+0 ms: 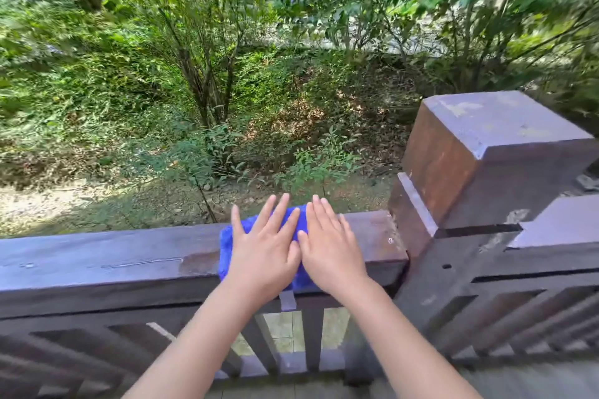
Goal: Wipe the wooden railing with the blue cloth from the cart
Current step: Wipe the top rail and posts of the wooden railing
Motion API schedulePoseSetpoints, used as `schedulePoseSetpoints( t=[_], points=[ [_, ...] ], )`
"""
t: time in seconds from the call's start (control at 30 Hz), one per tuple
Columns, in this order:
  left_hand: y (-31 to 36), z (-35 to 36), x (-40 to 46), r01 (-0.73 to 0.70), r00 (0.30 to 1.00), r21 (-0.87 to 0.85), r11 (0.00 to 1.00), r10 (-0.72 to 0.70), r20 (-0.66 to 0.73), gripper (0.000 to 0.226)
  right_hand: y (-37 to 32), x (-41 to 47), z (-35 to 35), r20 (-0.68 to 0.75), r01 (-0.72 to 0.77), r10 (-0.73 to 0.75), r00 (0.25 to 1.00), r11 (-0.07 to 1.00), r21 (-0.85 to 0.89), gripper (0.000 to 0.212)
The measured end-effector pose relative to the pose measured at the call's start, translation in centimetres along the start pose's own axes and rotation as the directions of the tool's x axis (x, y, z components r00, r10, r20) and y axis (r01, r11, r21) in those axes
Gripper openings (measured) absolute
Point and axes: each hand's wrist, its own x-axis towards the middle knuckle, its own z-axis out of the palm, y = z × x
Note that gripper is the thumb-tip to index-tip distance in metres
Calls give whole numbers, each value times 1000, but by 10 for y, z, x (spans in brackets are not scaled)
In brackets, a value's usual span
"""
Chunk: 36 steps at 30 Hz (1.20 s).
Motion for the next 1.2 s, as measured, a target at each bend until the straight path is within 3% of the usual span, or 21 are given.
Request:
schedulePoseSetpoints(
  t=[0.07,0.17,0.4,0.53,0.73,0.9,1.07,1.2],
  points=[
    [24,7,1,17,1000,-36,999,-17,7,62,29,-2,-12,9,-35,35,999,999,2,54],
    [38,15,0,44,999,-12,999,-44,-1,60,57,-7,-19,-65,-107,99,993,985,-135,56],
    [5,11,-7,-46,998,8,999,46,-37,60,44,-3,-6,-91,-162,147,985,967,-195,61],
    [-39,4,-25,-11,998,31,999,13,-68,60,-8,7,13,-23,-26,23,999,990,-142,57],
    [-159,-19,-70,91,995,45,995,-89,-53,58,-106,16,49,75,191,-183,980,973,-131,60],
    [-269,-45,-104,212,975,36,977,-209,-73,61,-144,21,65,66,171,-161,985,966,-195,64],
    [-276,-37,-105,277,957,66,959,-269,-108,62,-202,26,80,87,348,-338,937,925,-152,63],
    [-274,-36,-95,159,987,115,981,-158,-13,56,-225,32,83,57,338,-334,941,922,-186,63]
  ],
)
